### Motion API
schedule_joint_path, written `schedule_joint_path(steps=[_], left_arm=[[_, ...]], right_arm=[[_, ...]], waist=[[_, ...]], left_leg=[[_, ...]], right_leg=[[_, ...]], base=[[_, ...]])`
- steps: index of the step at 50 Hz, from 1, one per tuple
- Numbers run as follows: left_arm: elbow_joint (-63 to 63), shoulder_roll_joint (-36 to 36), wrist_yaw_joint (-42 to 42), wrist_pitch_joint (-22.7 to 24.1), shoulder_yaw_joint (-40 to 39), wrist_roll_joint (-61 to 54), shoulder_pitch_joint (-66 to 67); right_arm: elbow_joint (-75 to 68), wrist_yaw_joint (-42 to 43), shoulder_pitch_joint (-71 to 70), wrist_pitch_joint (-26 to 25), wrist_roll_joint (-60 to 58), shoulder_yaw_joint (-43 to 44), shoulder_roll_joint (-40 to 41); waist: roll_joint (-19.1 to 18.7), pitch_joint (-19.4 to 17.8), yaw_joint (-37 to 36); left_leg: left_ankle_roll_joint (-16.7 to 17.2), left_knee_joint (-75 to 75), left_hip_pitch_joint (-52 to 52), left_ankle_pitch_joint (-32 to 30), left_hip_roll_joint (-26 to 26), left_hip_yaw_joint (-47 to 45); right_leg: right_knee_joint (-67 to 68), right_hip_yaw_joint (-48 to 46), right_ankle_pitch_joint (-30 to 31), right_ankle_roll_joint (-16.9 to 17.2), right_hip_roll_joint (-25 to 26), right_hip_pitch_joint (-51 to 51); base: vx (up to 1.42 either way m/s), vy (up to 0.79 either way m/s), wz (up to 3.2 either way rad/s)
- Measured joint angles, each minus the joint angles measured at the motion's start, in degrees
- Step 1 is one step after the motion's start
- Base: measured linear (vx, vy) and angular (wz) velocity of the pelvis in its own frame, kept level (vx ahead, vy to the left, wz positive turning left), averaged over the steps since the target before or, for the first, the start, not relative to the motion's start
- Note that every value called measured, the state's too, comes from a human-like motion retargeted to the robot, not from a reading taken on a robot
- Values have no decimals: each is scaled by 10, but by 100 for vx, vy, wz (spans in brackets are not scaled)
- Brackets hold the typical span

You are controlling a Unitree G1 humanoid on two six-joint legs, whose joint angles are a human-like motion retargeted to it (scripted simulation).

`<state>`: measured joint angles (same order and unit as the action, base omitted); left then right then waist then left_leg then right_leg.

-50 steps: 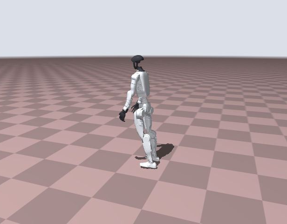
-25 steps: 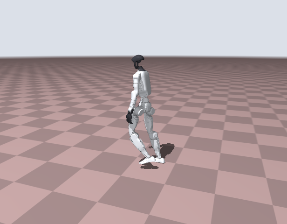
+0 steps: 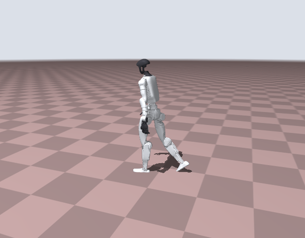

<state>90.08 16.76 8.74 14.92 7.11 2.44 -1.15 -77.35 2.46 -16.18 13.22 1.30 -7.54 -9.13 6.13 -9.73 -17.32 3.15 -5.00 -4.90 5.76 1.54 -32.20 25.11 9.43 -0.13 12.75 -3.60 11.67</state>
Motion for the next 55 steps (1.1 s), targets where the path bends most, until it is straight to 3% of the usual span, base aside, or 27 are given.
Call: schedule_joint_path(steps=[5, 8, 11, 17, 20, 23, 25, 27, 33, 38, 42, 47, 51, 55], left_arm=[[23, 0, 5, -27, 39, 17, -78], [18, -5, -13, -48, 52, 36, -148], [-1, -13, -33, -58, 65, 45, -226], [-69, -27, -62, -46, 110, 41, -371], [-111, -31, -75, -36, 135, 23, -427], [-153, -35, -93, -33, 152, -7, -466], [-176, -36, -99, -37, 161, -14, -483], [-193, -40, -99, -41, 161, -9, -489], [-200, -60, -74, -36, 167, 41, -434], [-133, -77, -41, -41, 141, 154, -332], [-55, -80, 4, -65, 85, 173, -245], [23, -60, 17, -74, 20, 101, -148], [54, -36, 33, -73, 4, 72, -75], [53, -18, 27, -70, -4, 68, -11]], right_arm=[[24, -12, 34, -13, 14, 9, 7], [31, -6, 45, -22, 20, 16, 2], [23, 4, 47, -27, 21, 23, -7], [-23, 13, 42, -36, 16, 37, -25], [-44, 9, 39, -46, 17, 47, -31], [-57, 2, 36, -69, 5, 62, -35], [-61, -10, 35, -86, -7, 75, -35], [-63, -23, 34, -97, -22, 93, -34], [-78, -44, 40, -95, -12, 131, -40], [-88, -58, 48, -73, 34, 114, -40], [-89, -59, 44, -76, 51, 80, -41], [-81, -27, 16, -63, 54, 47, -46], [-71, -17, -20, -53, 57, 15, -47], [-49, -4, -55, -43, 57, 0, -45]], waist=[[-6, 33, 36], [-17, 40, 68], [-31, 40, 106], [-48, 30, 173], [-44, 22, 196], [-30, 2, 215], [-25, -10, 221], [-27, -15, 223], [-27, 9, 217], [-9, 21, 186], [14, 29, 155], [20, 41, 109], [32, 34, 54], [36, 24, 4]], left_leg=[[-12, 2, 44, 44, -5, 32], [-7, 17, 61, 71, -6, 51], [0, 24, 80, 87, -8, 79], [11, 29, 126, 110, -16, 137], [14, 37, 151, 124, -28, 160], [15, 45, 192, 142, -45, 184], [16, 47, 221, 154, -48, 194], [15, 50, 242, 160, -43, 199], [-5, 75, 278, 142, -40, 223], [-13, 170, 285, 73, -45, 224], [-23, 422, 172, 55, -31, 196], [-67, 644, 2, 122, 6, 166], [-85, 599, -62, 158, -4, 135], [-76, 405, -72, 132, -20, 82]], right_leg=[[265, -67, 75, -20, -8, -135], [361, -129, 17, -71, -43, -212], [375, -166, -54, -98, -53, -270], [192, -203, -102, -87, -43, -325], [3, -216, -49, -70, -41, -313], [-202, -224, 44, -37, -44, -271], [-291, -228, 81, -11, -43, -252], [-301, -229, 77, 6, -39, -256], [-301, -238, 109, 14, -42, -217], [-301, -224, 59, 7, -53, -148], [-272, -205, 6, -3, -72, -122], [-236, -186, -42, -11, -71, -124], [-213, -155, -71, -20, -71, -118], [-202, -127, -93, -24, -65, -102]], base=[[55, 23, 37], [47, 20, 61], [44, 15, 89], [44, 8, 91], [47, 0, 77], [54, -5, 73], [57, -9, 47], [59, -11, 29], [64, -15, 15], [69, -22, -26], [59, -20, -24], [50, -13, -23], [48, -8, -69], [49, -2, -73]])
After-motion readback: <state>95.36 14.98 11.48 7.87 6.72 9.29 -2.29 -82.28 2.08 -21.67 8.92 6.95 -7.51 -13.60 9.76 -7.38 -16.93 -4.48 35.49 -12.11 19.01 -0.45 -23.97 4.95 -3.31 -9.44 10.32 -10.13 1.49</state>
